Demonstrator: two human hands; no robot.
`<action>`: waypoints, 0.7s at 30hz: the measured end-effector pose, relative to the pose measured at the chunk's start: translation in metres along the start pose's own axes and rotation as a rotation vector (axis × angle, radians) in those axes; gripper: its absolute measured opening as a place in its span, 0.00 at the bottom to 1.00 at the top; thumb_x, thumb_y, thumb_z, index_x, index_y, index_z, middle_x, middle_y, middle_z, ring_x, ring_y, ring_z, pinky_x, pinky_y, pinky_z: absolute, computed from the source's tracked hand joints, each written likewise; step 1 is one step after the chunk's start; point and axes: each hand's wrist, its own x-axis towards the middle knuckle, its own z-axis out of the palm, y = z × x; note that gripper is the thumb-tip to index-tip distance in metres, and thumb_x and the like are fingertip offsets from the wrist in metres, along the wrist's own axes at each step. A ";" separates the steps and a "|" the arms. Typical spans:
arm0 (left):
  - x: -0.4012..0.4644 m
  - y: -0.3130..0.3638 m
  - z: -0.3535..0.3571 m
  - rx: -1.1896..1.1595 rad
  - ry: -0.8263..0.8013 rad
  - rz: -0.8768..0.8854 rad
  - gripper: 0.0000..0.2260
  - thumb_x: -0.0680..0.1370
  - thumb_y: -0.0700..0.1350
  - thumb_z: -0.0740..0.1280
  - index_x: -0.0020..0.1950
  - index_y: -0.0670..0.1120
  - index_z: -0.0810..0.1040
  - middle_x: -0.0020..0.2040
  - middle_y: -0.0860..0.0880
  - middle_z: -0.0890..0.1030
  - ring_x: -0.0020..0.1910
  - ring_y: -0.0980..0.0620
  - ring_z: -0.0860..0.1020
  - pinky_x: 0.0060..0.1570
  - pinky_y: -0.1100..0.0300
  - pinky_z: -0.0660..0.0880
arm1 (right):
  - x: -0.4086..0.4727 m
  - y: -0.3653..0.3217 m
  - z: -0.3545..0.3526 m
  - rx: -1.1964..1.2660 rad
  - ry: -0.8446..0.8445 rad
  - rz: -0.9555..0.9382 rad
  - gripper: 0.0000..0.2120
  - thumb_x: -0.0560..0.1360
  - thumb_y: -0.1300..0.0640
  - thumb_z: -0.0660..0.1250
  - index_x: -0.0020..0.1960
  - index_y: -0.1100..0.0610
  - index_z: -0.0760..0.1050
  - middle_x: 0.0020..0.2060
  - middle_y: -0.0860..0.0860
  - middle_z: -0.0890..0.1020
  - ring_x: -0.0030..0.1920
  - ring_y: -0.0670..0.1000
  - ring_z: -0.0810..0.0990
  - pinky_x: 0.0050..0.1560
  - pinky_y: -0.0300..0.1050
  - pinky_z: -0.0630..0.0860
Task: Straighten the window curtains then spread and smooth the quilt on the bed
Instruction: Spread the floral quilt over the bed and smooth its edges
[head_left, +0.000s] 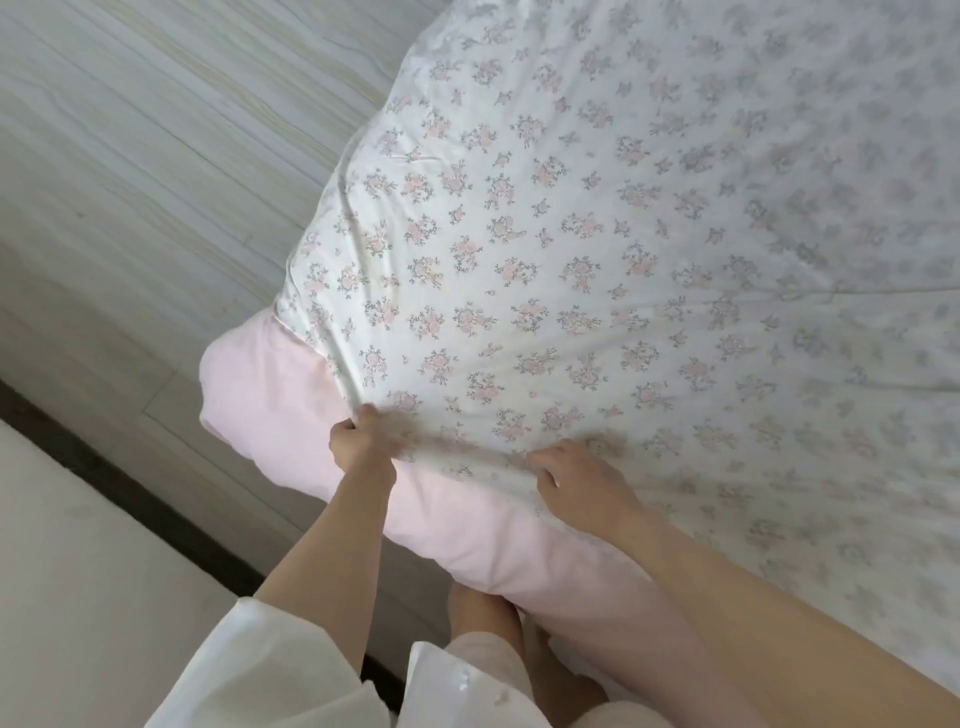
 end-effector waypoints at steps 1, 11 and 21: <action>0.002 0.003 0.001 -0.015 -0.008 -0.015 0.12 0.76 0.44 0.62 0.51 0.37 0.76 0.47 0.37 0.80 0.40 0.41 0.75 0.36 0.55 0.73 | 0.001 0.002 -0.002 -0.026 0.058 0.007 0.14 0.77 0.57 0.54 0.59 0.56 0.73 0.58 0.52 0.75 0.58 0.55 0.72 0.56 0.51 0.73; 0.050 0.100 0.014 -0.421 -0.163 -0.147 0.16 0.71 0.58 0.71 0.48 0.48 0.75 0.36 0.51 0.73 0.34 0.52 0.72 0.43 0.58 0.74 | 0.068 -0.037 -0.033 -0.286 0.424 -0.195 0.22 0.74 0.59 0.59 0.69 0.56 0.67 0.71 0.58 0.65 0.72 0.59 0.60 0.69 0.64 0.54; 0.124 0.116 -0.004 -0.267 0.128 -0.052 0.15 0.76 0.50 0.65 0.31 0.46 0.71 0.31 0.50 0.72 0.30 0.51 0.71 0.30 0.60 0.68 | 0.181 -0.124 -0.045 -0.608 0.108 -0.349 0.28 0.78 0.47 0.47 0.76 0.49 0.43 0.77 0.51 0.42 0.75 0.56 0.37 0.71 0.67 0.36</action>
